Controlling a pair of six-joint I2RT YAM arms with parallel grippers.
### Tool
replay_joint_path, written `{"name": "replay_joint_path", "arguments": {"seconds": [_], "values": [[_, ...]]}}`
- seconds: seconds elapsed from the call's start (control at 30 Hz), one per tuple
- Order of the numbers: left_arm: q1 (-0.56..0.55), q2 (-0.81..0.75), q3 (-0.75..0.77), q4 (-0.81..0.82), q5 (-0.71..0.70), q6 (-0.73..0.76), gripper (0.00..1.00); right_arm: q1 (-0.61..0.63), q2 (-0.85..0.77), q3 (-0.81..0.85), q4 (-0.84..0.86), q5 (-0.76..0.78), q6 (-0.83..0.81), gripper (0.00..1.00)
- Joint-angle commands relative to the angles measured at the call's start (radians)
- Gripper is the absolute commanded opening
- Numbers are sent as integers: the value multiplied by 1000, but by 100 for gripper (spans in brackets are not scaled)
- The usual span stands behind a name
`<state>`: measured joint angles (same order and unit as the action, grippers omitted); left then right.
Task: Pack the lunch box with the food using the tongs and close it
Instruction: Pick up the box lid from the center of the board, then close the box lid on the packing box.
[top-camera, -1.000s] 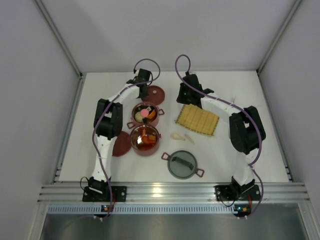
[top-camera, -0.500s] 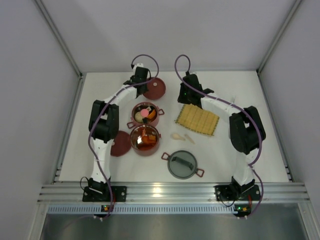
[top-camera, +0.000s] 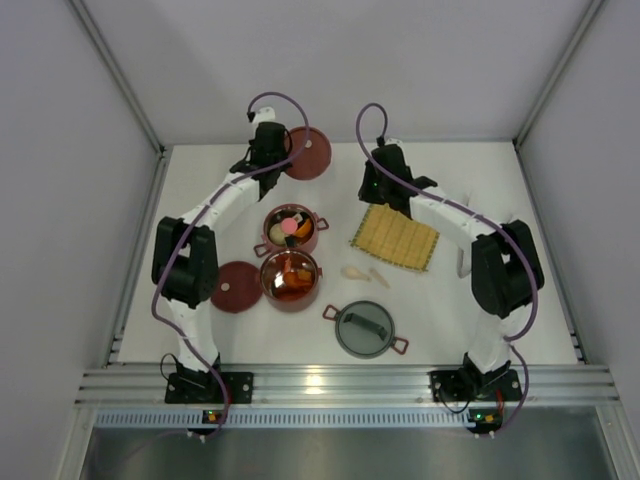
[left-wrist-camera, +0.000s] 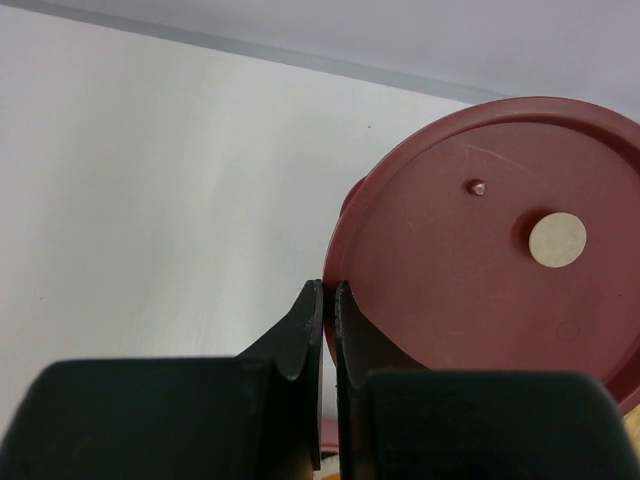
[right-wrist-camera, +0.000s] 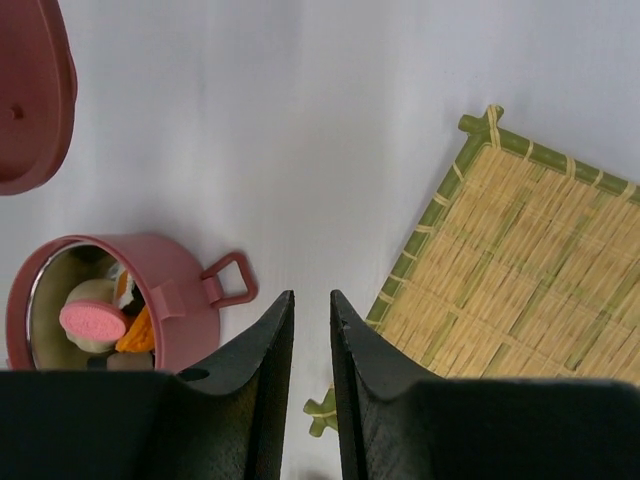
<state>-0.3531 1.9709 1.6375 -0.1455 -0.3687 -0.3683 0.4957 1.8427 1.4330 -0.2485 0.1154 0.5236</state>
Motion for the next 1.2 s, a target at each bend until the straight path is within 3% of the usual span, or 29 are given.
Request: {"name": "replay_joint_path", "arguments": {"seconds": [0.0, 0.33, 0.57, 1.17], "values": [[-30, -113, -22, -23, -53, -26, 0, 12, -75, -14, 41, 12, -11, 20], [-70, -363, -251, -267, -167, -139, 0, 40, -180, -75, 41, 4, -11, 21], [-75, -475, -389, -381, -125, -179, 0, 81, -189, -69, 29, 17, -11, 21], [-73, -311, -466, -263, -111, -181, 0, 147, -80, 35, 8, 0, -28, 24]]}}
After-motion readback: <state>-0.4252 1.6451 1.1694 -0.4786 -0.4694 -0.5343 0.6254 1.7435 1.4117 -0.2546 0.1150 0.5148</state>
